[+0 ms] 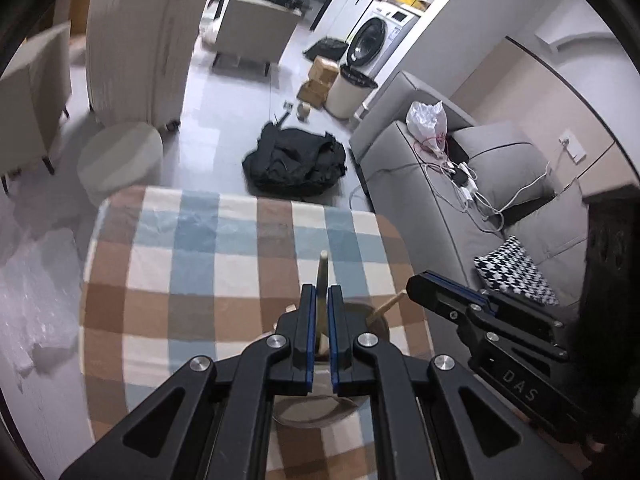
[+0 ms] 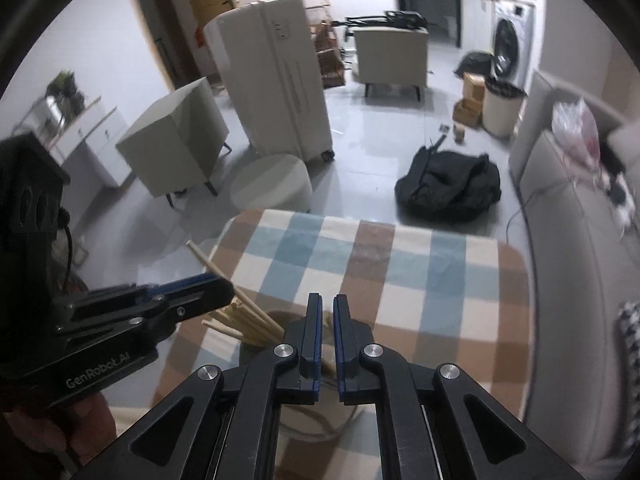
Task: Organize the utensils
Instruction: 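Lower both chopsticks into the white holder, then open both tools and withdraw them up from the white holder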
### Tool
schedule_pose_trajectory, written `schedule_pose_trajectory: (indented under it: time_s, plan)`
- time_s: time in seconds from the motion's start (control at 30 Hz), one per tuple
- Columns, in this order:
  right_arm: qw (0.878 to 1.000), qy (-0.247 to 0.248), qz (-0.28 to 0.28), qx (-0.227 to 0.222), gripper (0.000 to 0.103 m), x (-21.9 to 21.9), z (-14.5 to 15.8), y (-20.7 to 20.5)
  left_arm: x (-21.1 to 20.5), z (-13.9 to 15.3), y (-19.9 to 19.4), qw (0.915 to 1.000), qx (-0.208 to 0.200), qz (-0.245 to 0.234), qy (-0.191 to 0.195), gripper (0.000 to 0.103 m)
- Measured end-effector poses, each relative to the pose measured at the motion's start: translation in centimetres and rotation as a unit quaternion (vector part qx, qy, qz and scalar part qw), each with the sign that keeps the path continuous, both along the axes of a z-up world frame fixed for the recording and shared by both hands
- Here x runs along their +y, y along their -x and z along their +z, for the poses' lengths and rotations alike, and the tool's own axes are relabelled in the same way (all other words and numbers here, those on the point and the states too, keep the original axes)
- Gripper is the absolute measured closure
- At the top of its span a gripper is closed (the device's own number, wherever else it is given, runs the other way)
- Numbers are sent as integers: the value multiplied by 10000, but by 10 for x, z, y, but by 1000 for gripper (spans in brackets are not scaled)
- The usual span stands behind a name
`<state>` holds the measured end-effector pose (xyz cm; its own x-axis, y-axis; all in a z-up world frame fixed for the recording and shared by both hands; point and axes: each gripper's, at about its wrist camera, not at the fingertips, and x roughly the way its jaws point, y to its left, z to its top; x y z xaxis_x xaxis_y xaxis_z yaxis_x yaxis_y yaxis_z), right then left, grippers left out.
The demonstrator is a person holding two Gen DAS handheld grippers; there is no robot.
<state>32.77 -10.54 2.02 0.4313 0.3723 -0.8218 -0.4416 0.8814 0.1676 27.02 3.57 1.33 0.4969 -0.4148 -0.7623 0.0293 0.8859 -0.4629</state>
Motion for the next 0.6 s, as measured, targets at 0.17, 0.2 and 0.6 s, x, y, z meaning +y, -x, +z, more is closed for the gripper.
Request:
schedule_pose_trajectory:
  time_s: [0.17, 0.2, 0.6]
  plan:
    - [9987, -304, -400, 60, 78, -24, -2, 10, 9, 6, 9, 9997, -9, 199, -164, 66]
    - [9982, -346, -478, 46, 73, -29, -1, 14, 11, 9, 12, 9994, -42, 257, -239, 56]
    - [9893, -937, -1018, -460, 52, -66, 24, 86, 14, 46, 69, 9895, -536, 707, -1145, 43]
